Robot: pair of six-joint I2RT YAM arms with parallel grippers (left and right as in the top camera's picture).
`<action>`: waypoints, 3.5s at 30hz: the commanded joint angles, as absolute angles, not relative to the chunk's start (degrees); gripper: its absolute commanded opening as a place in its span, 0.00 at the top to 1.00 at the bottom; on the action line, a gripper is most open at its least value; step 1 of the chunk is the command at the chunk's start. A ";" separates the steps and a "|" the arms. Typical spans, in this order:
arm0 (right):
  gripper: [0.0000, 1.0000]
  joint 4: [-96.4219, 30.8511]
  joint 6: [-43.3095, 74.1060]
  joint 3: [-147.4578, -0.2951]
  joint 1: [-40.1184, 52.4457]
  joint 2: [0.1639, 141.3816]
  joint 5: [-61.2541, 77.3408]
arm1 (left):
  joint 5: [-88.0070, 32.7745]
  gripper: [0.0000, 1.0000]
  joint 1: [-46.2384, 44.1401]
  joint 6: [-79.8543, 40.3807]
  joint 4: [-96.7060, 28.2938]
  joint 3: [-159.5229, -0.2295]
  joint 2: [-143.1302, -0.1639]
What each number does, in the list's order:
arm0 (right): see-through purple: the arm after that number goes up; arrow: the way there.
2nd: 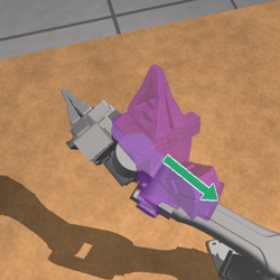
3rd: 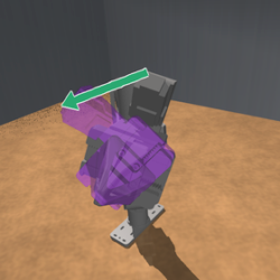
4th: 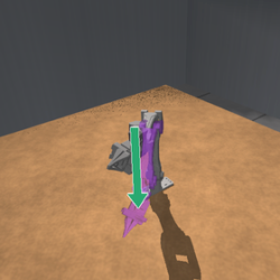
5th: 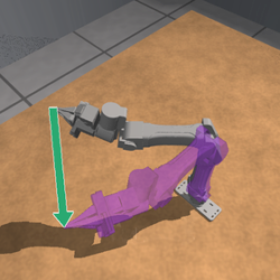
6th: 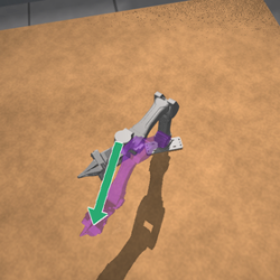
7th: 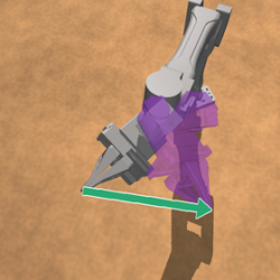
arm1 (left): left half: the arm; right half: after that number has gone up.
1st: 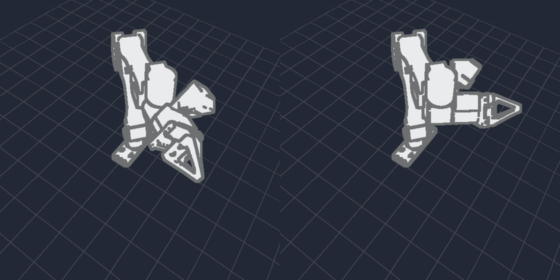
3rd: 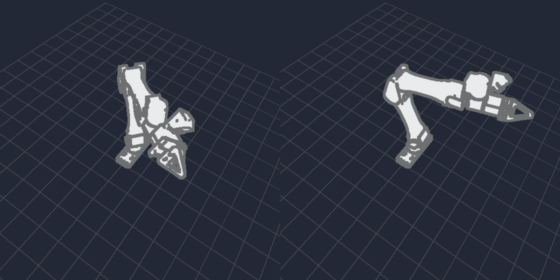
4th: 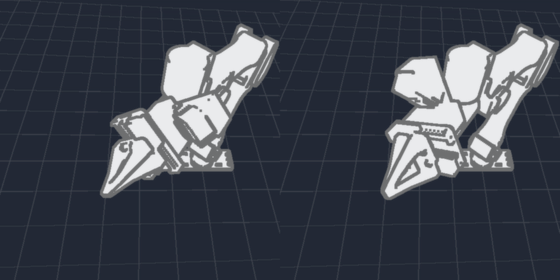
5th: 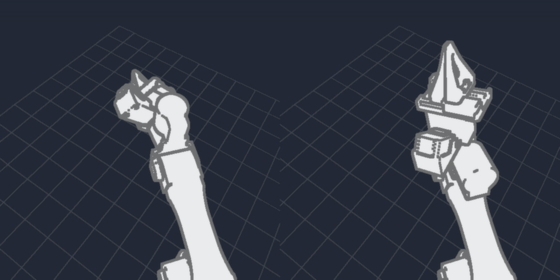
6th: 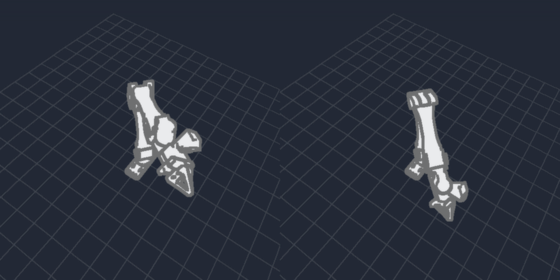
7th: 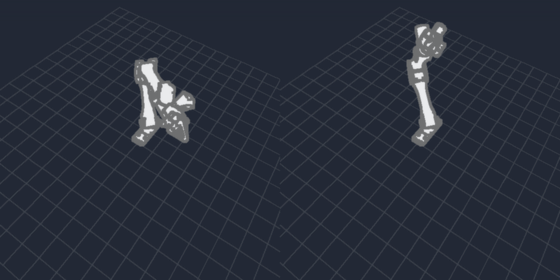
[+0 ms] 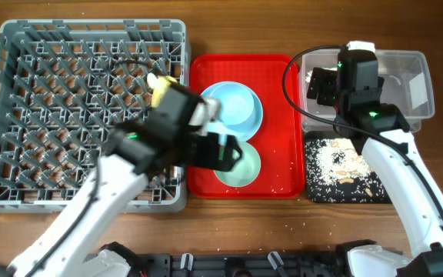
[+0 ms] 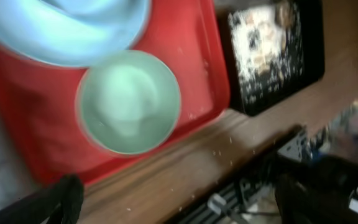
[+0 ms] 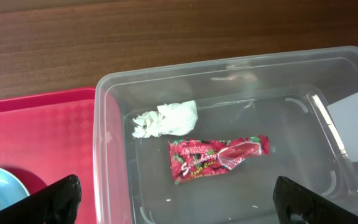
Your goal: Sort waste into correct bins and load items into the dishwasher rack
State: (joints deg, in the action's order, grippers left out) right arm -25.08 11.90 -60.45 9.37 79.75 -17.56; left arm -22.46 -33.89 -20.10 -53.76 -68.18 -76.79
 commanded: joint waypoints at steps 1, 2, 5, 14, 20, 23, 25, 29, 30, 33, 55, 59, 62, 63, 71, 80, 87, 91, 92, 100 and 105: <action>0.00 -24.86 12.01 -60.42 9.23 79.44 -16.86 | -24.43 0.68 -37.91 -20.27 -45.04 -67.92 -82.59; 0.00 -24.86 11.99 -60.42 9.23 79.44 -16.86 | -24.38 0.92 -39.35 -21.15 -43.40 -67.92 -84.68; 0.00 -24.86 11.99 -60.42 9.23 79.44 -16.86 | -23.90 0.96 -43.79 -23.64 -43.07 -67.92 -91.09; 0.00 -24.86 12.01 -60.42 9.23 79.44 -16.86 | -6.00 0.74 -53.54 -24.95 -42.35 -67.81 -96.77; 0.00 -24.86 12.01 -60.42 9.23 79.44 -16.86 | 8.71 0.78 -59.05 -27.53 -38.83 -65.34 -96.88; 0.00 -24.86 11.99 -60.42 9.23 79.44 -16.86 | 8.69 0.78 -59.02 -27.51 -33.04 -62.41 -97.67; 0.00 -24.86 11.99 -60.42 9.23 79.44 -16.86 | 8.91 0.80 -58.98 -27.49 -31.38 -62.02 -98.89; 0.00 -24.86 11.99 -60.42 9.23 79.44 -16.86 | 8.47 0.88 -59.37 -27.51 -30.24 -62.02 -104.25; 0.00 -24.86 12.01 -60.42 9.23 79.44 -16.86 | 8.47 0.92 -59.37 -27.51 -30.37 -62.02 -105.34; 0.00 -24.86 11.99 -60.42 9.23 79.44 -16.86 | 10.50 0.96 -59.31 -27.46 -30.70 -62.11 -104.97; 0.00 -24.86 12.01 -60.42 9.23 79.44 -16.86 | -75.05 0.96 10.52 16.32 -63.11 -59.44 -87.29; 0.01 -24.86 11.99 -60.42 9.23 79.44 -16.86 | -80.84 0.96 13.93 16.34 -58.43 -55.44 -94.61; 0.00 -24.86 11.99 -60.42 9.23 79.44 -16.86 | -78.59 0.96 17.96 16.29 -58.54 -55.44 -96.38; 0.00 -24.86 12.01 -60.42 9.23 79.44 -16.86 | -76.05 0.96 19.53 16.27 -58.76 -55.44 -96.36; 0.00 -24.86 12.01 -60.42 9.23 79.44 -16.86 | -70.41 0.66 29.28 11.51 -60.25 -55.83 -95.79; 0.00 -24.86 12.01 -60.42 9.23 79.44 -16.86 | -54.22 0.39 25.26 4.25 -64.16 -63.13 -73.93; 0.00 -24.86 12.01 -60.42 9.23 79.44 -16.86 | -15.59 0.96 -1.96 -11.84 -63.90 -62.52 -63.42; 0.00 -24.86 12.01 -60.42 9.23 79.44 -16.86 | 2.85 0.96 -15.55 -18.41 -58.50 -59.02 -70.37; 0.00 -24.86 12.01 -60.42 9.23 79.44 -16.86 | 4.60 0.96 -16.03 -18.70 -56.90 -59.02 -72.55; 0.00 -24.86 12.01 -60.42 9.23 79.44 -16.86 | 21.74 0.94 -15.97 -26.46 -58.54 -62.61 -74.85; 0.00 -24.86 12.01 -60.42 9.23 79.44 -16.86 | 15.77 0.80 -15.97 -28.12 -58.98 -63.07 -69.69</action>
